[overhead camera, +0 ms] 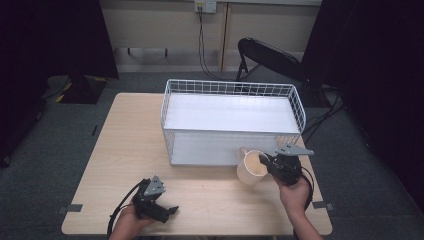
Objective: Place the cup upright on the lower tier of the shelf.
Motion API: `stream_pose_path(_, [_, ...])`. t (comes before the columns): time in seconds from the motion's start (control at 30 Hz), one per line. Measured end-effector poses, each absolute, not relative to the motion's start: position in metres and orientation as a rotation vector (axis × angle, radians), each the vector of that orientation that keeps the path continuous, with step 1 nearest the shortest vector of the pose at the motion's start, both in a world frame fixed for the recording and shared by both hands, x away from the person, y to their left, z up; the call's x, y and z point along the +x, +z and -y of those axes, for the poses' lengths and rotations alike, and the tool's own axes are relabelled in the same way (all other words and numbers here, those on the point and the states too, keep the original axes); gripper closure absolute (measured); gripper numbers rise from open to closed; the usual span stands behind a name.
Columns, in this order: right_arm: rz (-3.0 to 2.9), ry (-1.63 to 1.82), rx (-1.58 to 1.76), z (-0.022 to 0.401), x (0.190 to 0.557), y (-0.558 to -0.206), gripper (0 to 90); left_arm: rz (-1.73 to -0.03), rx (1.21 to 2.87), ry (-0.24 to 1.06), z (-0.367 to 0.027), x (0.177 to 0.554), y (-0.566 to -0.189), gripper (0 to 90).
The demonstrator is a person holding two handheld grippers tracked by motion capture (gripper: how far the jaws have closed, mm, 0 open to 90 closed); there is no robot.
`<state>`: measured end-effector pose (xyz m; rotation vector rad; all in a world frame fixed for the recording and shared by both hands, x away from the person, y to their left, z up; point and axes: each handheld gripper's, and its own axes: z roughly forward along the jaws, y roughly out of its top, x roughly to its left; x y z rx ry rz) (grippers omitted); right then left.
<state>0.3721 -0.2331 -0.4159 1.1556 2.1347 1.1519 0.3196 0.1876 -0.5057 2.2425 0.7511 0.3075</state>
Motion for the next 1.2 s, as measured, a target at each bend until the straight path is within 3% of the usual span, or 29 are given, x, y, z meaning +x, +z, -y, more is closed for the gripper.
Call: stream_pose_path(1.2, [-2.049, 1.046, 1.181, 0.218, 0.396, -0.433, 81.6, -0.756, 2.239, 0.307, -0.187, 0.321, -0.506, 0.0])
